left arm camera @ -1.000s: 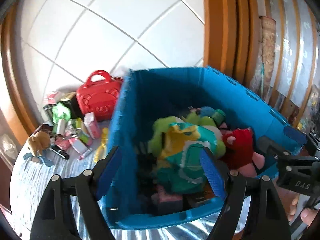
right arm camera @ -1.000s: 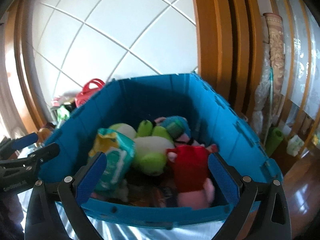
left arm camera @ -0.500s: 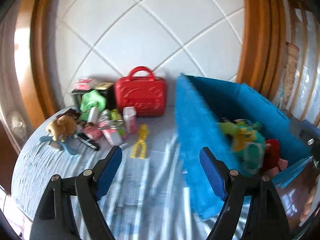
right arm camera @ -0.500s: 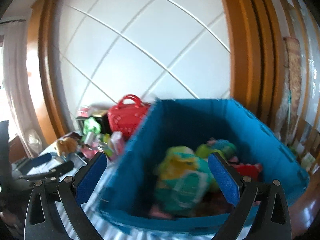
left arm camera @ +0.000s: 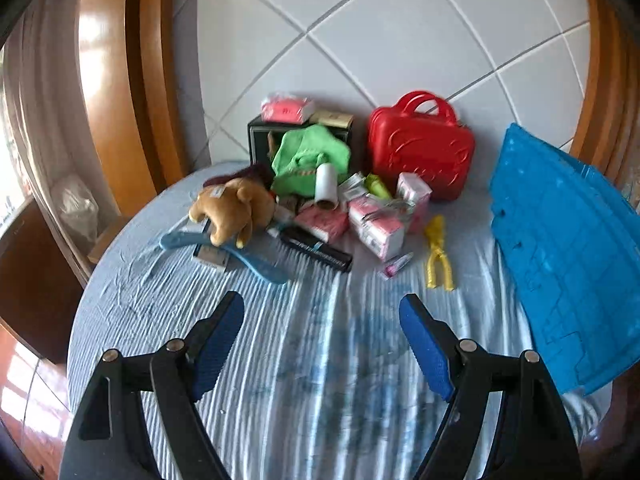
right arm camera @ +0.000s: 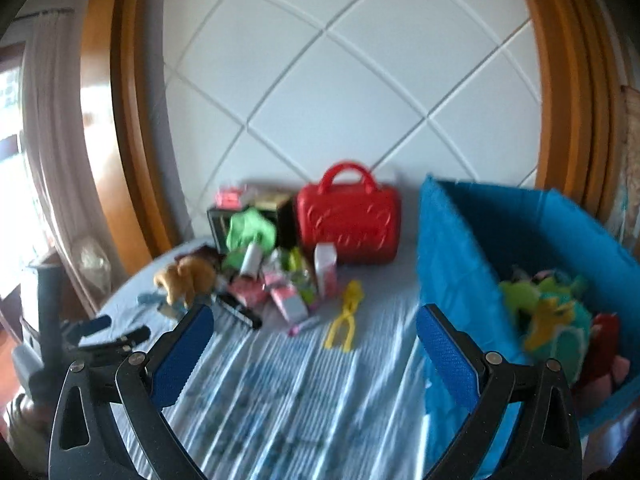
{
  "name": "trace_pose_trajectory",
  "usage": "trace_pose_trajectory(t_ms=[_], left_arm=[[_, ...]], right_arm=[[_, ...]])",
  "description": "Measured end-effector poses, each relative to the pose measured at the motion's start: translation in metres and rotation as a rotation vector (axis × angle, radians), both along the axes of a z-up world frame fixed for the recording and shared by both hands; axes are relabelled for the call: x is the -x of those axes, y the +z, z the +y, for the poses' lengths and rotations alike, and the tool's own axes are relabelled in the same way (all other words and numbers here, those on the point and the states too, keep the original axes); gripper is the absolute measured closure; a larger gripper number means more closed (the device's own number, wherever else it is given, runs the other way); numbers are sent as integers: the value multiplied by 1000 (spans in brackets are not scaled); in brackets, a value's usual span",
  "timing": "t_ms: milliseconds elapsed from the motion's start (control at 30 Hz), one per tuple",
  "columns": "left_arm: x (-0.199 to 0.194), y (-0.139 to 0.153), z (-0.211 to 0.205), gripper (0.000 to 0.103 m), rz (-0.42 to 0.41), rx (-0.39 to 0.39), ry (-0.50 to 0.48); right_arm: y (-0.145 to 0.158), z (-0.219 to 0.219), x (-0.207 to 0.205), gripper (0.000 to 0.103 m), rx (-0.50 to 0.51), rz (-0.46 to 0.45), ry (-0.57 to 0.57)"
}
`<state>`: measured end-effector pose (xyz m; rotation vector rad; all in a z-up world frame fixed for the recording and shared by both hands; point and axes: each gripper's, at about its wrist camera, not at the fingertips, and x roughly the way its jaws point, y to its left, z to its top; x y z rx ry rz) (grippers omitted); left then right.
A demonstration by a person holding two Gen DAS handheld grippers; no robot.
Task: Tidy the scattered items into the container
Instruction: 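Withdraw both tools from the box back toward the pile, then grasp the toothpaste tube with the left tool while the right tool grasps the yellow snowball clip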
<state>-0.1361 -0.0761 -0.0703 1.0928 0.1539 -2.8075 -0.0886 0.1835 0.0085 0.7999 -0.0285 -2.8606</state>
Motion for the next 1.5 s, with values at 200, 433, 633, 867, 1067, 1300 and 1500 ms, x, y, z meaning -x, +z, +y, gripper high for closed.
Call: trace_pose_trajectory(t_ms=[200,433,633,867,1067,1300,1500], left_arm=[[30,-29,-10,23,-52,-39,21],[87,-74,18,23,-96,-39,-31],[152,-128,63,23,-141,-42,-178],[231,-190,122,34,-175,5,-363],[288,-234,140,35,-240,-13,-391],[305,-236,136,54,-194,-9,-300],[301,-231,146,55,-161,30,-298]], right_arm=[[-32,-16,45,0,-25,-68,24],[-99,-14,116,0,-22,-188,41],[-162,-3,167,0,-12,-301,-10],[-222,16,211,34,-42,-336,-119],[-261,27,259,37,10,-375,-147],[-305,22,321,42,35,-454,-135],[-330,8,351,57,-9,-478,-122]])
